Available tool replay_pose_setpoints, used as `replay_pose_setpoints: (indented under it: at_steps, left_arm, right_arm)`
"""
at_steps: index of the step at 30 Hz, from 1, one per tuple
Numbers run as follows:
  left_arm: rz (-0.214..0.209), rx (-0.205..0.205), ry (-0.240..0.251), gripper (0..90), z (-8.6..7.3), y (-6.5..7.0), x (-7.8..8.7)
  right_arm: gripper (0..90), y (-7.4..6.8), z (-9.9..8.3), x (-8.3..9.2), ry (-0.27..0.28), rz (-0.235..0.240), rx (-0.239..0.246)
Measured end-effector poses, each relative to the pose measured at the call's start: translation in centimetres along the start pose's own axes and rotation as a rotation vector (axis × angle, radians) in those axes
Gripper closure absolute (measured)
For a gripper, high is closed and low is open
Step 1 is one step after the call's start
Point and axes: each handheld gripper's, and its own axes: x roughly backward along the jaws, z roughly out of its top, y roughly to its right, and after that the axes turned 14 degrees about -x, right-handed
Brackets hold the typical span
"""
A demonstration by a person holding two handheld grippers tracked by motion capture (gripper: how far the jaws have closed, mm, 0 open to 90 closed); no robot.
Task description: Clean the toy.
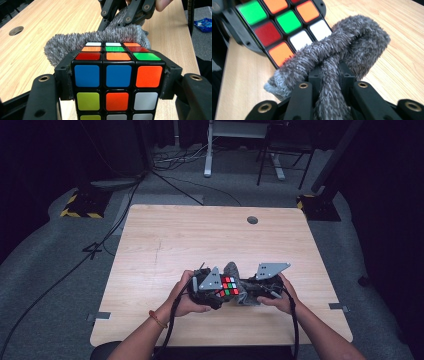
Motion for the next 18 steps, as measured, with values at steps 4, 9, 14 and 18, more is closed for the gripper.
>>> replay_pose_setpoints:
  at_steps: [4,9,14,18]
  left_arm:
    - [0.009,0.008,0.004,33.0,-0.2,0.0,0.0]
    - [0.022,-0.005,-0.058,32.8,-0.2,0.3,-0.6]
    - [0.020,-0.017,-0.114,32.8,-0.2,0.4,-1.3]
    - [0.015,-0.029,-0.154,32.9,-0.2,0.6,-2.0]
  right_arm:
    - [77.6,0.0,0.1,0.3,0.038,0.018,-0.033]
    - [77.7,-0.4,0.3,0.6,0.062,0.002,-0.028]
    - [77.8,-1.2,0.6,0.9,0.079,-0.015,0.001]
    - [77.8,-1.9,0.9,1.0,0.085,-0.016,0.029]
